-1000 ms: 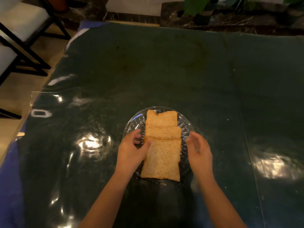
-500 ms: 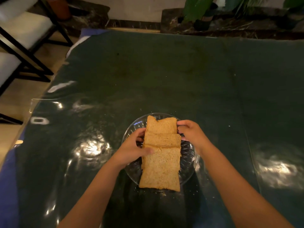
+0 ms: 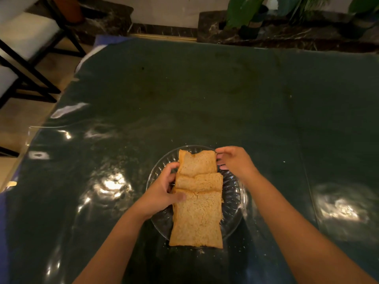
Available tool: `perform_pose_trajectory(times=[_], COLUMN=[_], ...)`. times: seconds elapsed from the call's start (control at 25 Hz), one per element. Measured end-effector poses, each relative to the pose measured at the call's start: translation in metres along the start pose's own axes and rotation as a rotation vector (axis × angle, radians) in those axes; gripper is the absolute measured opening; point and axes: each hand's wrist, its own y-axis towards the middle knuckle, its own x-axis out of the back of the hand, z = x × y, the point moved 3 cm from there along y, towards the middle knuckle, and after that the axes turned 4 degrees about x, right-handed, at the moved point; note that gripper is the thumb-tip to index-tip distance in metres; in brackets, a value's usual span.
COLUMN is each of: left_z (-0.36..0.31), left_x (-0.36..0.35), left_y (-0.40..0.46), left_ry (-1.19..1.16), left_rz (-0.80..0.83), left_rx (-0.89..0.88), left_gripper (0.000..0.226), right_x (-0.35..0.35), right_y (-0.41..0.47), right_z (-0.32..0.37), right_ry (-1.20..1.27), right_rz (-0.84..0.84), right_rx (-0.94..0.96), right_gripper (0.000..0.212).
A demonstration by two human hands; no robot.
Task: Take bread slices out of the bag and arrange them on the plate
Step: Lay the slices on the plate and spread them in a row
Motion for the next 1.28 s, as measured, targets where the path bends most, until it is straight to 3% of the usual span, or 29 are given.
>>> perform_pose_trajectory(times=[0.2, 0.28, 0.44, 0.56, 0.84, 1.28], left_z=[0.003, 0.003, -0.004, -0.008, -0.013, -0.011], left_x=[0.001, 0.001, 0.000, -0.002, -0.001, 0.004], left_y=[0.001, 0.001, 0.002, 0.003, 0.006, 0.011], left_ry=[-0.004, -0.003, 0.085, 0.135, 0.114, 0.315], left_rz=[0.012, 0.017, 0.044, 0.065, 0.094, 0.044], left_rx=[-0.018, -0.017, -0.025, -0.023, -0.018, -0.063], left_gripper=[0.069, 0.070, 0.072, 0.073, 0.082, 0.076], right_x=[0.007, 0.009, 0.007, 0.000, -0.013, -0.008], right_y=[0.013, 0.015, 0.021, 0.027, 0.034, 0.044], right_z=[0.015, 0.022, 0.030, 0.034, 0.055, 0.061], right_ry=[-0.305, -0.297, -0.250, -0.488, -0.735, -0.574], right_rz=[0.172, 0.211, 0.261, 0.351, 0.560, 0.445], right_rx=[-0.004, 0.047, 0.031, -0.007, 0.063, 0.345], right_gripper=[0.014, 0.009, 0.019, 0.034, 0.020, 0.007])
